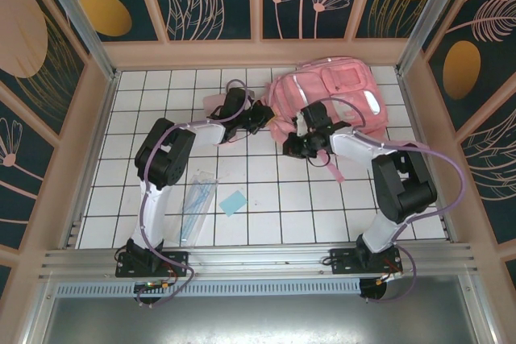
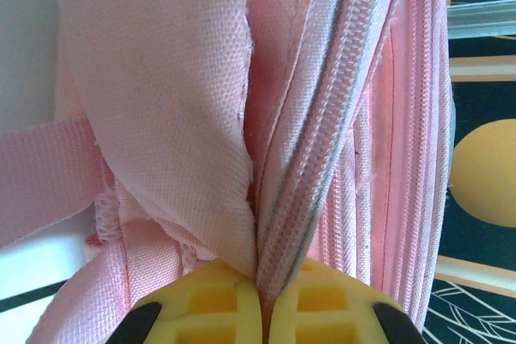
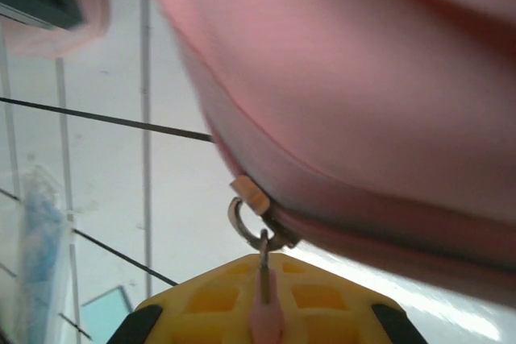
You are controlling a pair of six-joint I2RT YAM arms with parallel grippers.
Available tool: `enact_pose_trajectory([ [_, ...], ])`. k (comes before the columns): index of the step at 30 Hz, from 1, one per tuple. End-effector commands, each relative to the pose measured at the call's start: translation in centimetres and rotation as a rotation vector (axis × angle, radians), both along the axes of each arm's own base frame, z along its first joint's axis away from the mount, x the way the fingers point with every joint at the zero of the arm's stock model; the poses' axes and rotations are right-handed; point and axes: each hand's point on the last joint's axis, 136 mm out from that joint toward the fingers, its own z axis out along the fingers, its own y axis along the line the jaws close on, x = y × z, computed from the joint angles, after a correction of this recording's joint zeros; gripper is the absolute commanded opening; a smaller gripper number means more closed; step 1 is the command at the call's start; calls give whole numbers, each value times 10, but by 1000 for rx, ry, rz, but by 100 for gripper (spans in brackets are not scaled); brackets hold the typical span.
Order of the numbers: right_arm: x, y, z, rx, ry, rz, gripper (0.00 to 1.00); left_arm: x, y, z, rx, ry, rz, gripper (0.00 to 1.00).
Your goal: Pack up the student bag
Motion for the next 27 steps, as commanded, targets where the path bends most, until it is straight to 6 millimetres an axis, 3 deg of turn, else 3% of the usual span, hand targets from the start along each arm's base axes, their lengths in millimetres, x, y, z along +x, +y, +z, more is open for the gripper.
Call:
enact_pose_trajectory([
  [1, -32, -59, -21, -141, 151, -143, 0, 42, 41, 60, -2, -194, 140, 0],
  [5, -39, -102, -23, -171, 167, -263, 0, 48, 52, 73, 14, -220, 155, 0],
  [14, -30, -214, -13, -579, 144, -495, 0, 48, 81, 79, 25, -231, 196, 0],
  [16, -28, -230, -6, -645, 130, -524, 0, 49, 88, 81, 35, -235, 204, 0],
  [19, -19, -224, 2, -608, 103, -517, 0, 50, 94, 85, 50, -249, 212, 0],
  [24, -3, -165, 17, -266, 41, -403, 3, 49, 93, 87, 52, -252, 207, 0],
  [26, -2, -138, 31, -117, 21, -328, 45, 47, 93, 86, 47, -248, 201, 0],
  [27, -2, -129, 39, -62, 10, -305, 73, 46, 93, 85, 44, -244, 197, 0],
])
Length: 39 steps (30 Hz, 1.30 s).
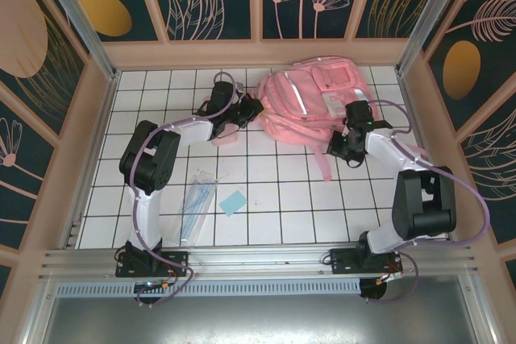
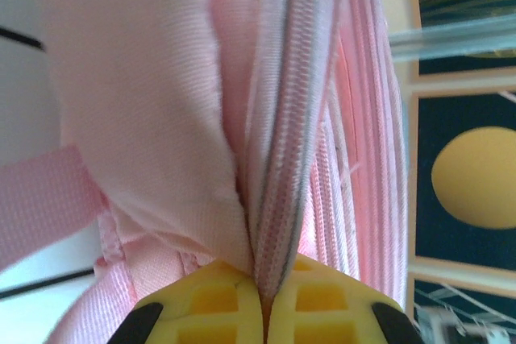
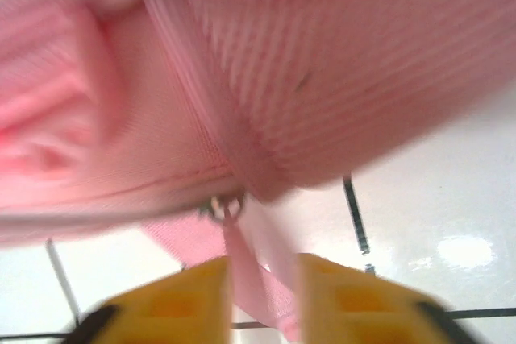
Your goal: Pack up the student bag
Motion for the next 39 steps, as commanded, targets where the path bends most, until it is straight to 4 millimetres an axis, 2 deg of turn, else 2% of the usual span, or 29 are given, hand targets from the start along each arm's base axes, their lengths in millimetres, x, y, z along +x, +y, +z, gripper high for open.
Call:
enact_pose_trajectory([
  [1, -4, 21, 32, 168, -70, 61, 98, 37, 50, 49, 2, -167, 152, 0],
  [3, -3, 21, 46, 179, -107, 61, 99, 31, 50, 49, -6, -161, 146, 0],
  [4, -2, 18, 52, 174, -124, 50, 99, 28, 50, 48, -6, -158, 141, 5],
  [7, 7, 3, 68, 144, -181, 1, 99, 16, 54, 50, 1, -149, 136, 54],
  [8, 11, -1, 73, 133, -200, -16, 99, 10, 55, 51, 15, -150, 131, 62],
  [11, 26, -3, 81, 137, -253, -38, 99, -4, 56, 58, 98, -173, 121, 79],
  [15, 46, 5, 83, 192, -303, -45, 99, -20, 45, 73, 231, -229, 75, 79],
  [17, 56, 12, 82, 223, -335, -40, 97, -22, 32, 78, 321, -261, 31, 78],
  [18, 59, 16, 82, 238, -345, -32, 93, -20, 27, 78, 363, -270, 20, 77],
  [21, 71, 35, 73, 267, -344, 23, 67, -13, 12, 75, 445, -280, -13, 76],
  [26, 83, 50, 42, 137, -310, 134, 37, -6, -2, 52, 431, -232, -43, 75],
  [31, 90, 46, 13, 55, -261, 175, 37, -14, -7, 33, 380, -199, -65, 75],
  [33, 91, 52, 4, 63, -240, 195, 39, -18, -9, 26, 363, -183, -76, 75],
  [36, 93, 61, -9, 57, -227, 224, 48, -25, -12, 16, 329, -179, -97, 75],
  [39, 97, 68, -18, 40, -210, 243, 55, -27, -12, -4, 330, -162, -106, 75],
])
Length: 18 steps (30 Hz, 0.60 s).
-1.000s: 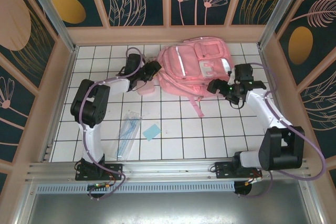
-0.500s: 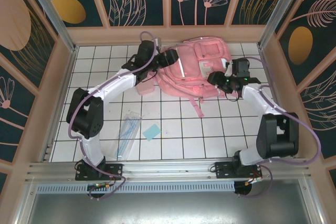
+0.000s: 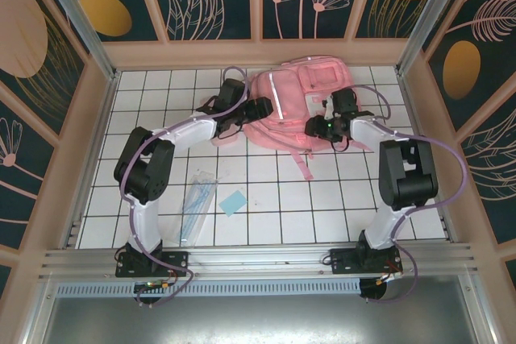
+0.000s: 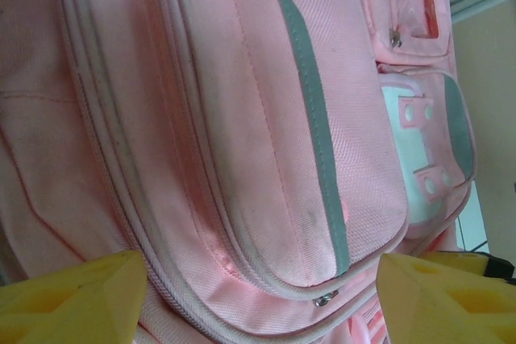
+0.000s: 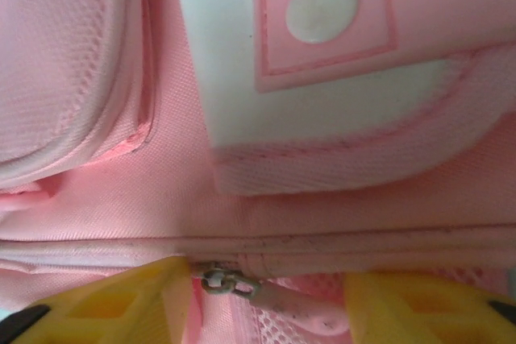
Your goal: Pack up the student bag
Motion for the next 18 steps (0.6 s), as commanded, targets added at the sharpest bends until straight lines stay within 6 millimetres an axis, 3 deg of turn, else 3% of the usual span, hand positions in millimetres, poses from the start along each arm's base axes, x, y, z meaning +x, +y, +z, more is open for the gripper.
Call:
enact_pose_trajectory([
  [1, 13, 11, -1, -31, -35, 43, 56, -2, -7, -19, -38, 20, -31, 75],
  [3, 14, 18, -2, -9, -38, 61, 55, -5, -10, -32, -54, 45, -41, 74],
  [7, 15, 30, 10, 69, -44, 84, 42, -11, -14, -46, -96, 76, -49, 74],
  [11, 16, 33, 27, 124, -62, 74, 25, -12, -15, -46, -104, 75, -55, 73],
  [14, 14, 32, 30, 180, -34, 58, 19, -11, -16, -42, -108, 67, -56, 73],
  [18, 7, 54, 48, 332, -18, 86, 12, -11, -16, -39, -117, 62, -57, 73],
])
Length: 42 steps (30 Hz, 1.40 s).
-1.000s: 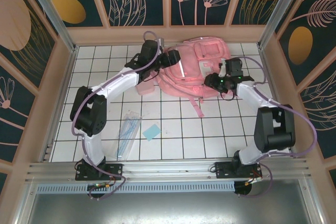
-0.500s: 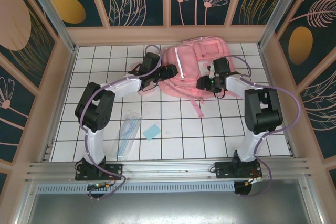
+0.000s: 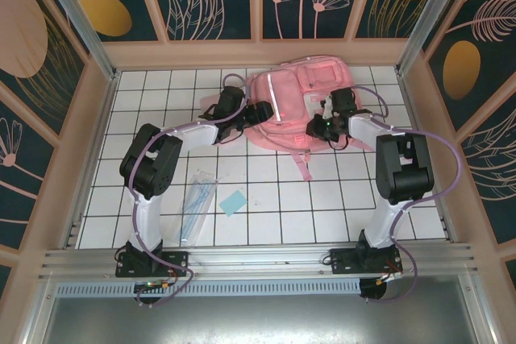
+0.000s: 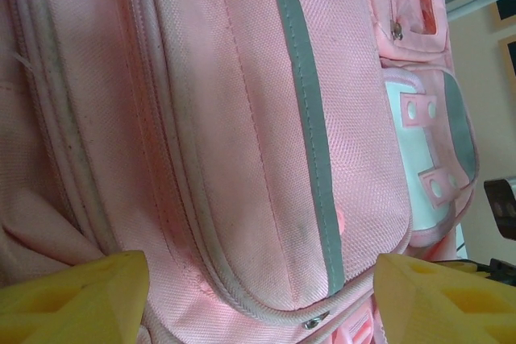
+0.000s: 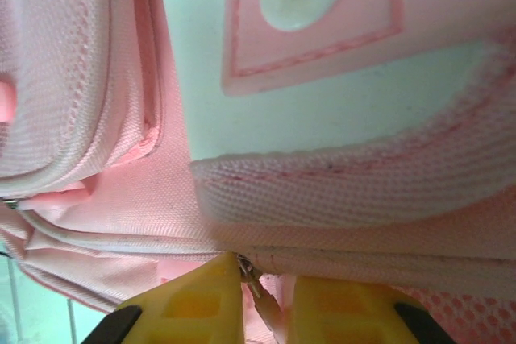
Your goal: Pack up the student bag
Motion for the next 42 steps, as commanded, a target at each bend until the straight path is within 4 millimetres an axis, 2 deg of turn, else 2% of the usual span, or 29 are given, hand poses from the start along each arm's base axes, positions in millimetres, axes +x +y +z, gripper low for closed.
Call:
enact_pose_trajectory([
  [1, 3, 50, 54, 246, -92, 101, 11, -16, -8, -18, -21, 70, -45, 73],
  [2, 0, 60, 59, 281, -91, 114, 12, -16, -8, -18, -21, 72, -44, 73],
  [5, -8, 80, 71, 313, -89, 150, 24, -16, -7, -21, -22, 80, -41, 73],
  [8, -12, 72, 79, 274, -104, 124, 29, -16, -5, -20, 1, 75, -37, 73],
  [11, -14, 49, 81, 222, -113, 56, 31, -15, 3, -13, 59, 51, -27, 73],
  [14, -16, 16, 80, 149, -115, -46, 40, -15, 12, 3, 134, 10, -16, 73],
  [17, -15, -21, 79, 61, -135, -155, 46, -20, 17, 21, 223, -39, -19, 73],
  [20, -14, -53, 77, 16, -153, -256, 54, -30, 7, 34, 283, -75, -61, 71],
  [23, -11, -74, 72, 16, -152, -337, 63, -44, -16, 40, 335, -107, -136, 69],
  [28, 3, -64, 59, 142, -137, -345, 67, -60, -56, 30, 420, -139, -270, 62],
  [34, 15, -62, 30, 146, -77, -358, 67, -65, -84, 7, 523, -137, -449, 55],
  [38, 15, -62, 22, 149, -65, -366, 67, -63, -84, -13, 585, -72, -477, 51],
  [42, 13, -63, 18, 145, -56, -369, 67, -64, -85, -24, 595, -2, -472, 54],
])
